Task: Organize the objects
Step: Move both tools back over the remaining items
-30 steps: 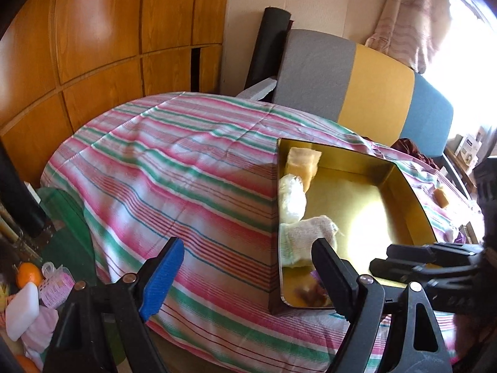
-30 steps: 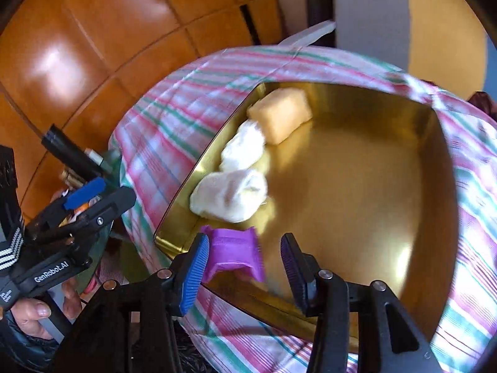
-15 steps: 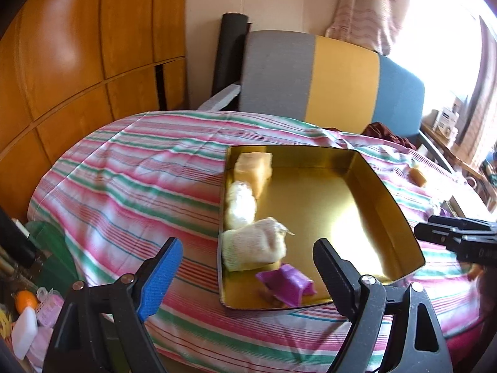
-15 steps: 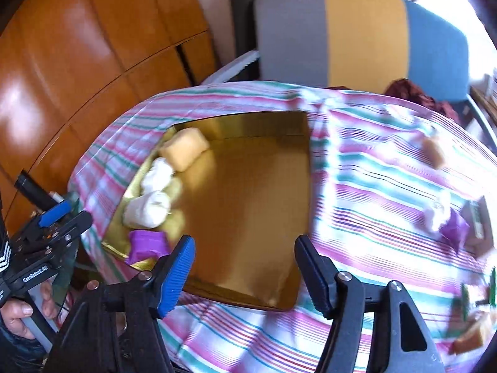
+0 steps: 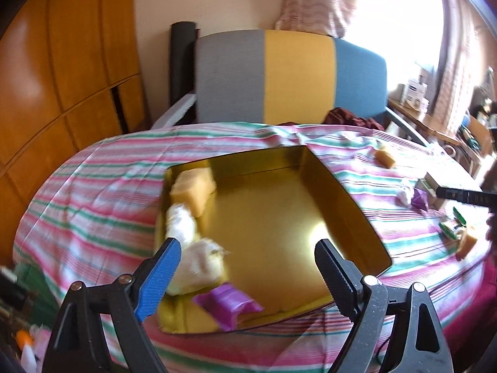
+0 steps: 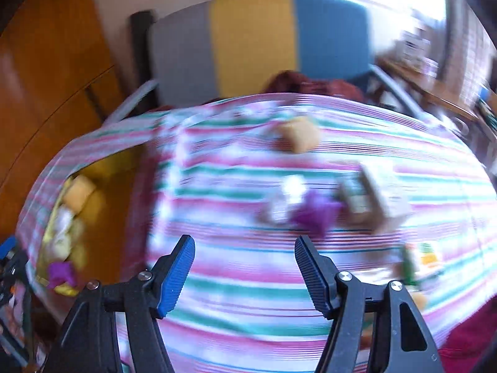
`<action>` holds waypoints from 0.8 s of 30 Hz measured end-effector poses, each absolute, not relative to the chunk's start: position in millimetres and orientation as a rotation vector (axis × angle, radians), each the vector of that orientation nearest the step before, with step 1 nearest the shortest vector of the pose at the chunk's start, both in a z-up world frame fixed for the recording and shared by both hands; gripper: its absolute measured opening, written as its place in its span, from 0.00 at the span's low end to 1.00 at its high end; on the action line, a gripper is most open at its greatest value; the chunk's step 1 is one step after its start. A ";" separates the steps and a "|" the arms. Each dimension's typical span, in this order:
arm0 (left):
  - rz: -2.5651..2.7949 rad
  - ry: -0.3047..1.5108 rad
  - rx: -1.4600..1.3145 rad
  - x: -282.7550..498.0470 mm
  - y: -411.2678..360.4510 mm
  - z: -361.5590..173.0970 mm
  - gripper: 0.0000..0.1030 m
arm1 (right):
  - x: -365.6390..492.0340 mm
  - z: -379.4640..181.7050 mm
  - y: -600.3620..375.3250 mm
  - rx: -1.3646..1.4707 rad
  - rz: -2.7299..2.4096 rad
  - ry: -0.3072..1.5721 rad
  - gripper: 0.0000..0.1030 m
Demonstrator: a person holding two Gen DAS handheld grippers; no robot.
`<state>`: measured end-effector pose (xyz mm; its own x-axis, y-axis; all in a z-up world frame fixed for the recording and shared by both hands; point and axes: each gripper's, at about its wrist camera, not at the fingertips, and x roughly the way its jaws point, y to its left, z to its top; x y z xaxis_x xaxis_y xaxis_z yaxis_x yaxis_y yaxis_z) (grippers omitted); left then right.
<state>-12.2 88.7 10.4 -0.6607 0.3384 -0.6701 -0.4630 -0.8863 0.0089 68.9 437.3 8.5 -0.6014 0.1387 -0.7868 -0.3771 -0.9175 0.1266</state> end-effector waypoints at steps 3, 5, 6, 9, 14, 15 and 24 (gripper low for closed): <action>2.457 0.279 -0.951 -13.0 112.4 13.8 0.86 | 85.5 11.2 476.8 -1.135 2.458 0.452 0.66; 2.424 0.298 -0.939 -13.2 130.7 16.6 0.86 | 94.3 10.8 502.5 -1.088 2.408 0.487 0.66; 2.407 0.305 -0.938 -13.4 139.3 18.1 0.86 | 99.4 9.2 515.4 -1.063 2.376 0.509 0.66; 2.353 0.321 -0.937 -14.2 168.0 22.7 0.86 | 114.7 0.8 545.0 -0.995 2.297 0.581 0.66; 2.271 0.397 -0.915 -12.2 223.2 25.9 0.86 | 134.0 -18.7 575.8 -0.935 2.221 0.816 0.66; 2.246 0.403 -0.921 -13.8 235.8 26.1 0.86 | 135.9 -18.3 578.3 -0.922 2.217 0.835 0.66; 2.113 0.415 -0.987 -48.7 349.6 29.7 0.86 | 140.5 -16.9 578.1 -0.899 2.258 0.919 0.67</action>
